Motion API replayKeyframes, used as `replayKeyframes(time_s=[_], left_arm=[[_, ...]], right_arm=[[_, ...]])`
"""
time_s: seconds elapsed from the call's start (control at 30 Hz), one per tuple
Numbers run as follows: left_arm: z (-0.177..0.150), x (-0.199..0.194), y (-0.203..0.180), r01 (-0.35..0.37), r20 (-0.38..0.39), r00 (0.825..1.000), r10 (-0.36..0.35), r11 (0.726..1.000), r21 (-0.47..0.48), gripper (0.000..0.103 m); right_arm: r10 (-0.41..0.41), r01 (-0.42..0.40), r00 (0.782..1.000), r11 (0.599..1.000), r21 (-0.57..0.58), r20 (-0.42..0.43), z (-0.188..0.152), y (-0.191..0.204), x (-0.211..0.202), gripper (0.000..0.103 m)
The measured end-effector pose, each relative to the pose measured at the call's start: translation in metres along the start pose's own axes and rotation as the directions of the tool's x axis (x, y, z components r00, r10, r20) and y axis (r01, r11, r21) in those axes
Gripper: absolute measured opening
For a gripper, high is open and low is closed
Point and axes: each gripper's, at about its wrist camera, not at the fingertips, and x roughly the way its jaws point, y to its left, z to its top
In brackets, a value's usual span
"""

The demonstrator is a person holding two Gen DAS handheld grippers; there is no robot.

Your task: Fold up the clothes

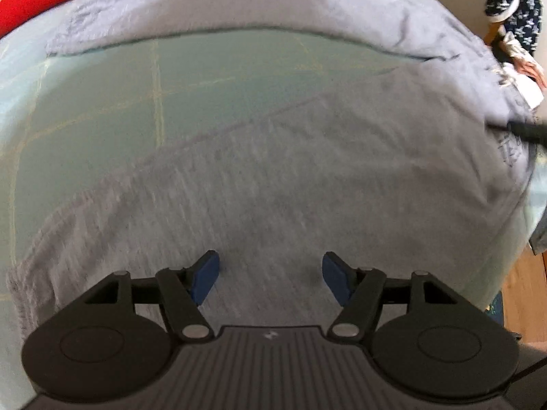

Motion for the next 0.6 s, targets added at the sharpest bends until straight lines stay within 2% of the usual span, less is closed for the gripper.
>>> replayKeyframes(time_s=[0.13,0.23,0.27,0.33,0.4,0.47,0.5,0.6], left_arm=[[0.001,0.002,-0.004,-0.028,-0.007,1.0,0.028,0.999,-0.044,0.069],[0.001,-0.004,-0.005,-0.065,-0.017,0.998,0.064,0.992,-0.105,0.069],[0.002,-0.006,-0.006,-0.074,-0.017,0.997,0.072,0.989,-0.129,0.069],[0.005,-0.011,-0.01,-0.077,-0.012,0.997,0.076,0.984,-0.163,0.069],[0.009,-0.015,-0.018,-0.093,-0.006,0.996,0.093,0.98,-0.178,0.069],[0.016,-0.016,-0.028,-0.103,0.006,0.994,0.105,0.978,-0.18,0.069],[0.019,-0.015,-0.034,-0.107,0.015,0.994,0.111,0.978,-0.18,0.069],[0.028,-0.009,-0.048,-0.125,0.044,0.99,0.136,0.973,-0.193,0.069]], right_arm=[[0.03,-0.03,0.998,1.0,-0.008,0.059,0.035,-0.002,0.039,0.103],[0.123,-0.122,0.992,0.992,0.015,-0.012,0.032,0.009,0.061,0.103],[0.169,-0.168,0.984,0.985,0.036,-0.052,0.028,0.014,0.067,0.103],[0.277,-0.279,0.959,0.96,-0.022,-0.065,0.027,0.022,0.054,0.103],[0.381,-0.388,0.921,0.918,-0.088,-0.08,0.027,0.029,0.039,0.103],[0.377,-0.379,0.925,0.909,-0.174,-0.047,0.035,0.021,0.029,0.103],[0.351,-0.349,0.936,0.914,-0.206,-0.026,0.042,0.013,0.028,0.103],[0.276,-0.27,0.961,0.936,-0.225,-0.005,0.063,-0.021,0.049,0.103]])
